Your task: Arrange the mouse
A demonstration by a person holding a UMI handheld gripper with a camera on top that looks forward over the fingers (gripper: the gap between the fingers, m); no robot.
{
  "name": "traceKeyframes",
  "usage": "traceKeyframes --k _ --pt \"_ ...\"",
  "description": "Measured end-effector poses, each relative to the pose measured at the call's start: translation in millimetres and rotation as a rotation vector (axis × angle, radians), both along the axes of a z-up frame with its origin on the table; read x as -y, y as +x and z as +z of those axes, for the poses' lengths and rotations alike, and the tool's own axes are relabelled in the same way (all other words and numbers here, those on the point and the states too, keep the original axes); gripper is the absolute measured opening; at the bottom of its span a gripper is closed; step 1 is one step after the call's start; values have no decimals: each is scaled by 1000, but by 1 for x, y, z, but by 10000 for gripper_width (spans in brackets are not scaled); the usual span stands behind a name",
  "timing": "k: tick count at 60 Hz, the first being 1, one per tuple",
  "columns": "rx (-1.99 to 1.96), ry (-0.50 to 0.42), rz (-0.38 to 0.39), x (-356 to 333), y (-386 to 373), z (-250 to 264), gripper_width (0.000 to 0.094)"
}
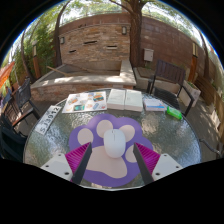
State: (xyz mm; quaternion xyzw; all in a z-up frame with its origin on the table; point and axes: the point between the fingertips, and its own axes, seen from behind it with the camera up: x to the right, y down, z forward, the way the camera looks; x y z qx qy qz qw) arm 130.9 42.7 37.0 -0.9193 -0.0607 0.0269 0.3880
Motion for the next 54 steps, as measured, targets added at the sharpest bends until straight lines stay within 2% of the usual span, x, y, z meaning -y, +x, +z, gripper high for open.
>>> traceKeyframes --k 13,21,36,54 --pt "34 76 -5 94 -1 89 848" --pt "66 91 -30 166 4 124 850" --pt "81 92 -47 262 2 150 863" --pt "79 109 -48 297 -4 162 859"
